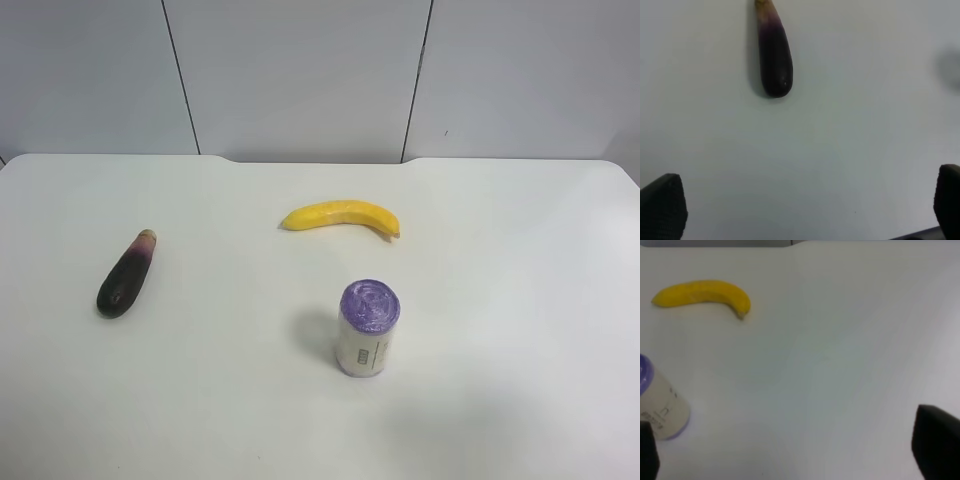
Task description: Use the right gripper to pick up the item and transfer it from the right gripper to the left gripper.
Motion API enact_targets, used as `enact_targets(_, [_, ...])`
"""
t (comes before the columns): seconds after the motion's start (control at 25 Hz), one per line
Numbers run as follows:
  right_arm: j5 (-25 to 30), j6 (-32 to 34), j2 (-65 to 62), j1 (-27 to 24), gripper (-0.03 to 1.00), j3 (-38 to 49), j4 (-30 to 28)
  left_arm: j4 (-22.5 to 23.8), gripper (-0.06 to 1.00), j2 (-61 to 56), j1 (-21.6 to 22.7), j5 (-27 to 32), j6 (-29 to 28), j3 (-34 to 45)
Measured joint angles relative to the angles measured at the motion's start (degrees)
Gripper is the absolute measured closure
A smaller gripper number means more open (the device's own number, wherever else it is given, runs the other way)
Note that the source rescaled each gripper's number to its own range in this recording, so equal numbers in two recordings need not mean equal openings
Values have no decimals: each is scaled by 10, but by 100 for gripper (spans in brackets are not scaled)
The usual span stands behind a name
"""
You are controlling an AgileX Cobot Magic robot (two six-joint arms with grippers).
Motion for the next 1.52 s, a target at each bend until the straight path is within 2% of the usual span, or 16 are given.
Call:
enact_targets(0.32, [0,0,0,0,-3,0,0,0,-5,-190,0,2,-16,72])
enact_targets(0.68, [0,0,0,0,-3,0,0,0,-5,-336,0,2,-27,113])
enact_targets(0.96, [0,0,0,0,-3,0,0,5,-5,-351,0,-4,-19,140])
enact_targets(1.24, [0,0,0,0,-3,0,0,24,-5,-351,0,-74,-24,223])
enact_targets(1.52, [0,0,0,0,-3,0,0,48,-5,-352,0,-88,-54,226])
